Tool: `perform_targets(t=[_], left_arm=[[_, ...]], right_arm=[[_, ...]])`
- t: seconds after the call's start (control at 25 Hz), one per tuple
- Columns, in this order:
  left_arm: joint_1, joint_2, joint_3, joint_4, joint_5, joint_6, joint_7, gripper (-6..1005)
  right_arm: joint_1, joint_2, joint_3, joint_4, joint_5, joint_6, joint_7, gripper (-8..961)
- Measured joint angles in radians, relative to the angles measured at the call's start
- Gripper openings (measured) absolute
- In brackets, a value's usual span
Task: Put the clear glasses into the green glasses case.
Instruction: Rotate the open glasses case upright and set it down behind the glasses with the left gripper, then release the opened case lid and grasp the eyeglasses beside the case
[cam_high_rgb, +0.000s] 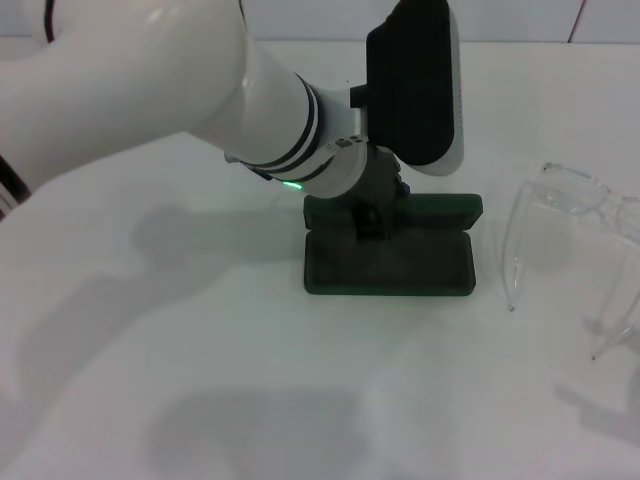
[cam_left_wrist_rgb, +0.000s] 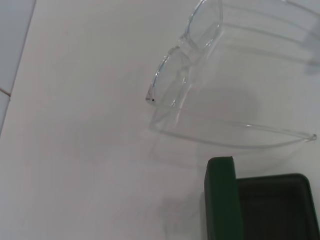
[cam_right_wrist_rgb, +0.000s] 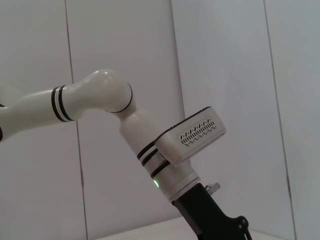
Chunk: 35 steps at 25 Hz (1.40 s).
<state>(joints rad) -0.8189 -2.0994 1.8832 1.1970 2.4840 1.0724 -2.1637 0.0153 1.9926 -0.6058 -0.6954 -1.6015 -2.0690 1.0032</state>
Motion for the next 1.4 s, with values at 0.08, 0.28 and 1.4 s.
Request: perform_targets(t=[0.08, 0.28, 1.4], left_arm=[[0.003, 0.0, 0.004, 0.01, 0.001, 0.0, -0.006, 264], [0.01, 0.001, 0.008, 0.038, 0.002, 0.004, -0.016, 323], [0.549, 0.013, -0.712, 0.569, -0.881, 0.333, 0.201, 399]], right_arm=[[0.0, 0.0, 0.0, 0.002, 0.0, 0.0, 0.0, 872], [0.0, 0.0, 0.0, 0.01, 0.0, 0.0, 0.0, 872], [0.115, -0.009, 0.105, -0.462, -0.189, 0.182, 0.554, 767]])
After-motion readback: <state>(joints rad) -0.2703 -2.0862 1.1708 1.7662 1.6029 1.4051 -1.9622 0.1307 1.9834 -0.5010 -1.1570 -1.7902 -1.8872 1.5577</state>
